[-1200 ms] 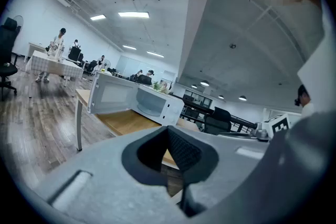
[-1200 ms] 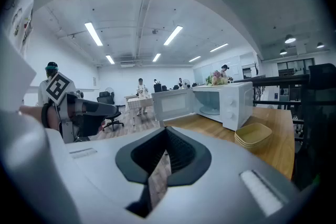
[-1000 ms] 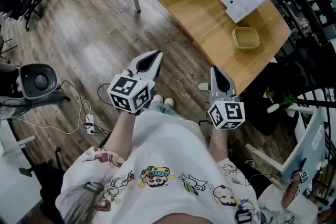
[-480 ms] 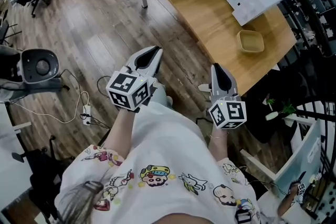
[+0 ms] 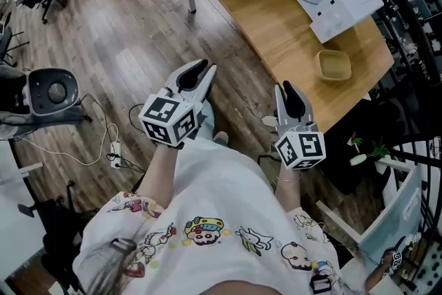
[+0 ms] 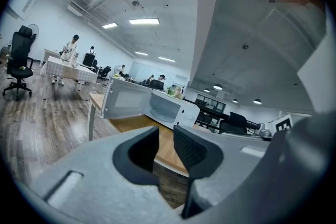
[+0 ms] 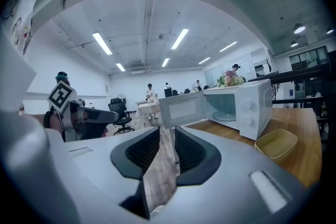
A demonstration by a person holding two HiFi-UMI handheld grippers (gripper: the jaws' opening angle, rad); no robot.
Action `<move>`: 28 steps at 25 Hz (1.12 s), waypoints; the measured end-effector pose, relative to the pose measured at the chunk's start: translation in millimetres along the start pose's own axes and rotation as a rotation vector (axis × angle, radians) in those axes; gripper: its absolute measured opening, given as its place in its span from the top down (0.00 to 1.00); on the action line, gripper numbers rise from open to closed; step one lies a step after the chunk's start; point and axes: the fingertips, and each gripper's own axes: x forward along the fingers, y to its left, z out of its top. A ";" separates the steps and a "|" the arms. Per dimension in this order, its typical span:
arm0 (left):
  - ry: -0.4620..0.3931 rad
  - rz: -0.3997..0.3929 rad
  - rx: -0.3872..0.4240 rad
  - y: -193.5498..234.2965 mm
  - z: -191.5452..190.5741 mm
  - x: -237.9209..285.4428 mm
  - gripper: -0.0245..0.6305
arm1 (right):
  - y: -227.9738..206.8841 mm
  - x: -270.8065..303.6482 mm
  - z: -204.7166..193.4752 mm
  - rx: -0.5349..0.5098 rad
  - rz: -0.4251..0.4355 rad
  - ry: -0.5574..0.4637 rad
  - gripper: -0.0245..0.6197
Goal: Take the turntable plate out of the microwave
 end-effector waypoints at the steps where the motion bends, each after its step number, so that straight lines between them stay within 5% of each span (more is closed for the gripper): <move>1: 0.003 -0.007 0.000 3.5 1.9 6.0 0.84 | -1.9 5.9 0.8 0.002 -0.003 0.001 0.82; 28: 0.109 -0.253 0.040 133.2 82.7 148.3 0.72 | -39.0 195.8 47.5 0.076 -0.208 -0.050 0.68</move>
